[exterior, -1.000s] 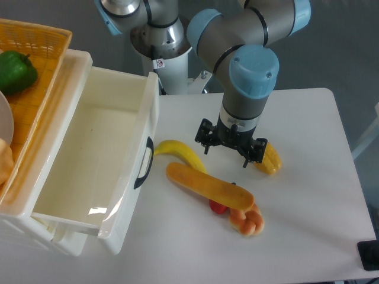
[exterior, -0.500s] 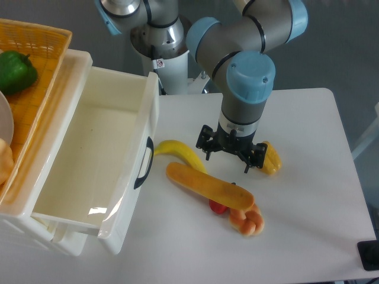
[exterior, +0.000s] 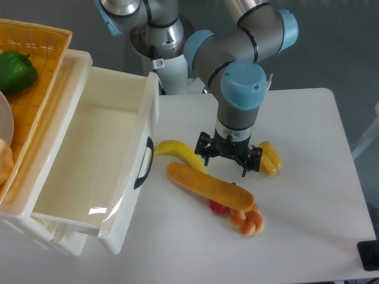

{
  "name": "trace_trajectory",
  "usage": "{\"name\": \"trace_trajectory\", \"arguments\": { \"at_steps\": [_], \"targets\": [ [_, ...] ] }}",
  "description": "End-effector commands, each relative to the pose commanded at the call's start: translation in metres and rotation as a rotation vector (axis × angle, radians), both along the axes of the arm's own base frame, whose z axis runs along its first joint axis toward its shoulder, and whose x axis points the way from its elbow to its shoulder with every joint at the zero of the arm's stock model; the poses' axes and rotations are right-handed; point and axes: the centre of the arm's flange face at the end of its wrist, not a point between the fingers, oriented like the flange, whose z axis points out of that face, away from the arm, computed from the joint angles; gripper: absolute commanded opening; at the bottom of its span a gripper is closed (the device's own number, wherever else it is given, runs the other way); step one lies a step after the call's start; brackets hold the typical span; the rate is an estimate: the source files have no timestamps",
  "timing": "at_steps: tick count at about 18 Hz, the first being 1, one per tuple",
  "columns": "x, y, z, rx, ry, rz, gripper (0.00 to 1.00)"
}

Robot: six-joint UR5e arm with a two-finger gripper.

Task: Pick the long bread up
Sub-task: 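Move the open gripper over the long orange bread roll, then lower the gripper and close it around the bread roll's middle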

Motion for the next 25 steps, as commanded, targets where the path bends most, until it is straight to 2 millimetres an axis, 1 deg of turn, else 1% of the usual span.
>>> {"name": "trace_trajectory", "arguments": {
  "at_steps": [1,2,5,6,8,11,15,16,17,18,20,22,25],
  "targets": [
    [0.001,-0.001,-0.009,-0.013,-0.019,0.072,1.0],
    [-0.001,-0.001,-0.019,-0.022,-0.034,0.141,1.0],
    [-0.009,0.003,-0.031,-0.035,-0.054,0.292,1.0],
    [-0.009,0.002,-0.033,-0.041,-0.053,0.313,1.0],
    [-0.011,0.0,-0.042,-0.075,-0.046,0.35,1.0],
    [-0.018,0.003,-0.053,-0.086,-0.039,0.45,1.0],
    [-0.013,0.003,-0.06,-0.094,-0.051,0.48,1.0],
    [-0.011,0.004,-0.059,-0.091,-0.048,0.486,1.0],
    [-0.011,0.009,-0.055,-0.084,-0.042,0.49,1.0],
    [-0.01,0.013,-0.056,-0.084,-0.042,0.494,1.0],
    [-0.007,0.023,-0.064,-0.093,-0.048,0.488,1.0],
    [0.001,0.032,-0.077,-0.112,-0.059,0.472,1.0],
    [0.011,0.039,-0.086,-0.125,-0.069,0.496,1.0]
  ]
}}
